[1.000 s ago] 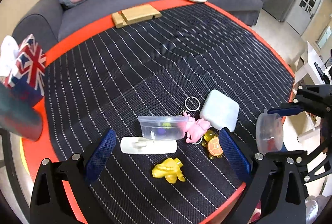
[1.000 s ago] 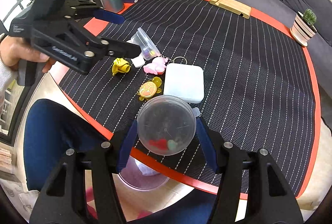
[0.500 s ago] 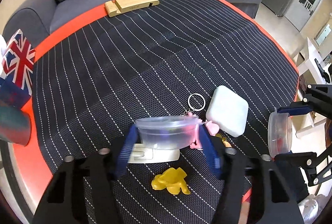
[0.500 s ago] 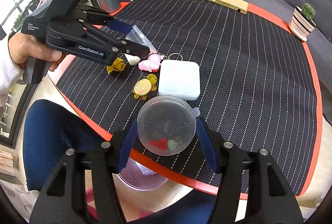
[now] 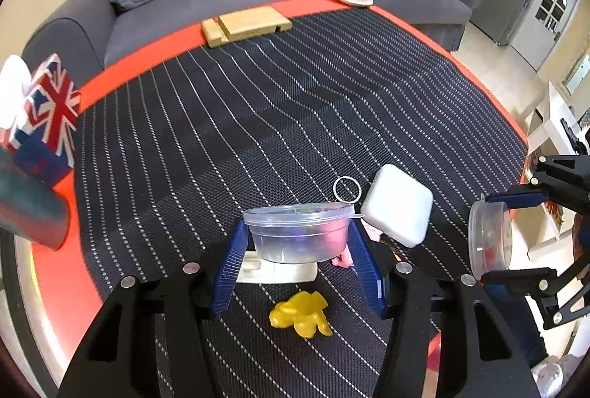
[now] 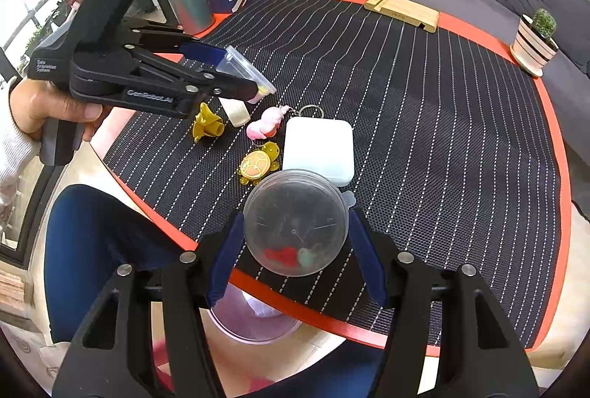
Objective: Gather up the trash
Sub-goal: 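Carry the tub over the bin and open the left gripper while the right drops the clear ball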
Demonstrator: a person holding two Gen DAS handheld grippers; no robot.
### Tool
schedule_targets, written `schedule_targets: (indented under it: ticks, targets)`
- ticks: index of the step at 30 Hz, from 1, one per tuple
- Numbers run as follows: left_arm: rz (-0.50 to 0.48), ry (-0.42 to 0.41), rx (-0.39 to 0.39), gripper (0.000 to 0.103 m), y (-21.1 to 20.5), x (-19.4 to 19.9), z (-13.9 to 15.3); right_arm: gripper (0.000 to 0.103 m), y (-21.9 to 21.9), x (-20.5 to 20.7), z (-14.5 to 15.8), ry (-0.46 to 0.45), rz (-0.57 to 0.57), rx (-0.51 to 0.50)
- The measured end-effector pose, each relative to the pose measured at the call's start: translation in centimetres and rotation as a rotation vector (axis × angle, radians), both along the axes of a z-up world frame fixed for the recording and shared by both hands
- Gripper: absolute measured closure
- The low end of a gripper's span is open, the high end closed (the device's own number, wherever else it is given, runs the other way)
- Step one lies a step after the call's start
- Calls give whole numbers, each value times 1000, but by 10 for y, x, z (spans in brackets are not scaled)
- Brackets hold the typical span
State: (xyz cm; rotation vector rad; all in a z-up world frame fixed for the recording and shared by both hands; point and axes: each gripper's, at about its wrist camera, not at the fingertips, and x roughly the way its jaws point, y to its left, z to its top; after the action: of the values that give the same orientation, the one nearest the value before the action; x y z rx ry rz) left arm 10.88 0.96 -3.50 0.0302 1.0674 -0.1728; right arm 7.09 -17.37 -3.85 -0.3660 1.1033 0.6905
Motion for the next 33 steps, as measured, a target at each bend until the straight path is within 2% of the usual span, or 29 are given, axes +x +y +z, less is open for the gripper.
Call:
schedule_targets:
  ticks: [14, 25, 33]
  targets:
    - [15, -132, -31, 48, -22, -68, 52, 45, -5, -36, 36, -68, 36, 38]
    - [6, -167, -50, 48, -45, -120, 56, 45, -11, -68, 51, -99, 63, 50]
    - [-4, -142, -65, 48, -58, -145, 43, 45, -20, -87, 52, -90, 59, 67]
